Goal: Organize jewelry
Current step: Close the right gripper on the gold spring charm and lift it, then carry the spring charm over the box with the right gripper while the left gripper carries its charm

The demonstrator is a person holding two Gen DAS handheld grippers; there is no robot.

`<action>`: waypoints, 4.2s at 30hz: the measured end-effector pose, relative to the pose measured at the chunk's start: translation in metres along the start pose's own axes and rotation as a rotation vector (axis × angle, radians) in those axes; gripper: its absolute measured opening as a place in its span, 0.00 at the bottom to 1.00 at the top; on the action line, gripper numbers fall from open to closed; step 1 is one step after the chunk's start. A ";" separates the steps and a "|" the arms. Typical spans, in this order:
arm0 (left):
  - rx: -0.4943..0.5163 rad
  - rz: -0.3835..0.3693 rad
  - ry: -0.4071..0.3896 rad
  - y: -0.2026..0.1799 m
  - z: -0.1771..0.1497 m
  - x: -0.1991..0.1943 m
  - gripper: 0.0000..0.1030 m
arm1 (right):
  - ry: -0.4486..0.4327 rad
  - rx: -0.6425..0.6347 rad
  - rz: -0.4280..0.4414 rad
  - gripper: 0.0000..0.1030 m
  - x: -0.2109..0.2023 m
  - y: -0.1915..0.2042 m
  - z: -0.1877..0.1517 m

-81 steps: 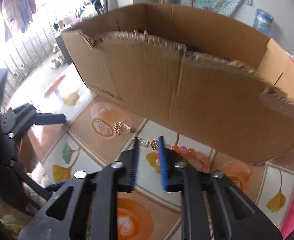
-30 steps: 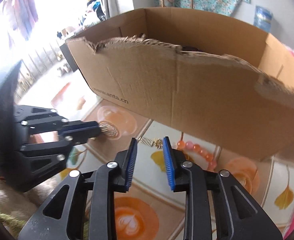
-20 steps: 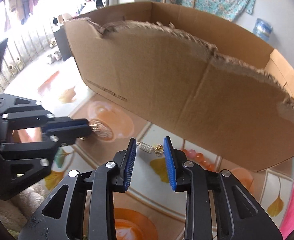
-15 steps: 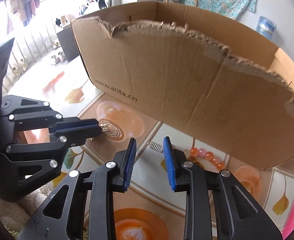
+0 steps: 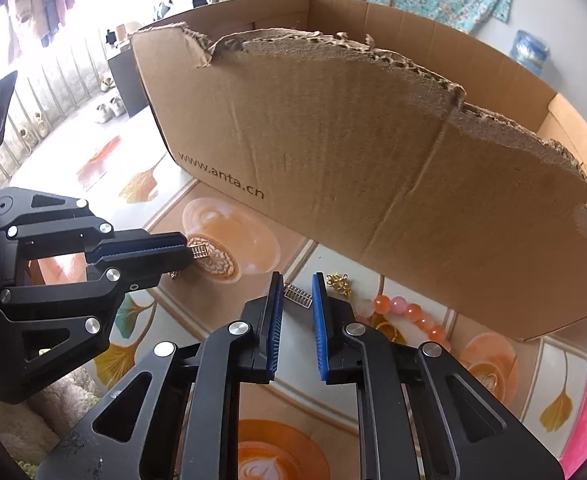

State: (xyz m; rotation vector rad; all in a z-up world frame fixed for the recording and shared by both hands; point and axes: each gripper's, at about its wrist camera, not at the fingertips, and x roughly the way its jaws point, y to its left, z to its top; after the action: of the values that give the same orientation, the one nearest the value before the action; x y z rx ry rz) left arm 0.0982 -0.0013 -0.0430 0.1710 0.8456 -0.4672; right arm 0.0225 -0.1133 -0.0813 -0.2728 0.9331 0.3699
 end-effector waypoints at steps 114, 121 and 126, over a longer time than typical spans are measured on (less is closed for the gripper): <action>0.056 -0.199 -0.105 0.024 0.153 -0.055 0.05 | -0.038 -0.072 0.137 0.02 -0.082 -0.107 0.141; -0.097 -0.320 0.205 0.038 0.184 0.038 0.04 | 0.178 -0.055 0.160 0.02 -0.015 -0.120 0.153; -0.187 -0.381 0.323 0.035 0.183 0.068 0.05 | 0.232 -0.007 0.187 0.05 0.010 -0.132 0.158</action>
State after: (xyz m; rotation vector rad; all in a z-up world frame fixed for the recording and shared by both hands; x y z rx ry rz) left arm 0.2777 -0.0528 0.0246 -0.0936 1.2418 -0.7250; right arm 0.1987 -0.1696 0.0098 -0.2387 1.1903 0.5217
